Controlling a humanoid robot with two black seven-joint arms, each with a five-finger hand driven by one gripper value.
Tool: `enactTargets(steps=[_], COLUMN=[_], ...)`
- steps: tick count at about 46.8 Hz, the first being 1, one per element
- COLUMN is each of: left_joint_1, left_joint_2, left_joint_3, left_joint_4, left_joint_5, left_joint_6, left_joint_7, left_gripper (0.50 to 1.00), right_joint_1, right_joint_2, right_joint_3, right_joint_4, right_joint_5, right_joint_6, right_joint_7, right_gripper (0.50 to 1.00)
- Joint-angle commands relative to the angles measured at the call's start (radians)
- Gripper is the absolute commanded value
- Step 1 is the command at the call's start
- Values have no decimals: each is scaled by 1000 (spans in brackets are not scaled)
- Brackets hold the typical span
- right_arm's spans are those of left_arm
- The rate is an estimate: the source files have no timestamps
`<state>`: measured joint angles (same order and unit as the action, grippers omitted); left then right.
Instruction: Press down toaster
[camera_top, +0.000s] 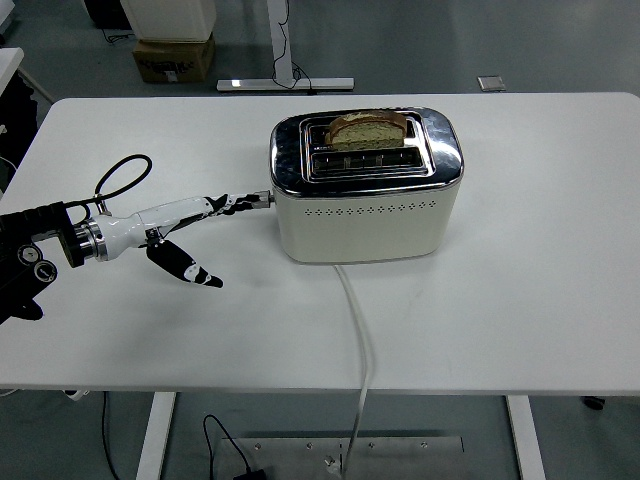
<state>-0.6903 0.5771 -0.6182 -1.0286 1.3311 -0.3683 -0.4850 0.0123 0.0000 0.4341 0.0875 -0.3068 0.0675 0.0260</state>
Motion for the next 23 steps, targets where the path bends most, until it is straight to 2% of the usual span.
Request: enactTargets(steps=[1,23], left_joint_1=[0,0], left_joint_2=[-2,-36], left_joint_3=[0,21], left_joint_4=[13,44], left_joint_5=[0,-1], left_joint_6=[0,2], left_joint_7=[0,0], left_gripper=[1000,1000], right_joint_1=[0,0], right_joint_2=[0,0], right_joint_3=[0,0], right_joint_4=[0,0], right_joint_5=[0,0], right_joint_6=[0,0], right_joint_7=[0,-1], right_gripper=[998,998])
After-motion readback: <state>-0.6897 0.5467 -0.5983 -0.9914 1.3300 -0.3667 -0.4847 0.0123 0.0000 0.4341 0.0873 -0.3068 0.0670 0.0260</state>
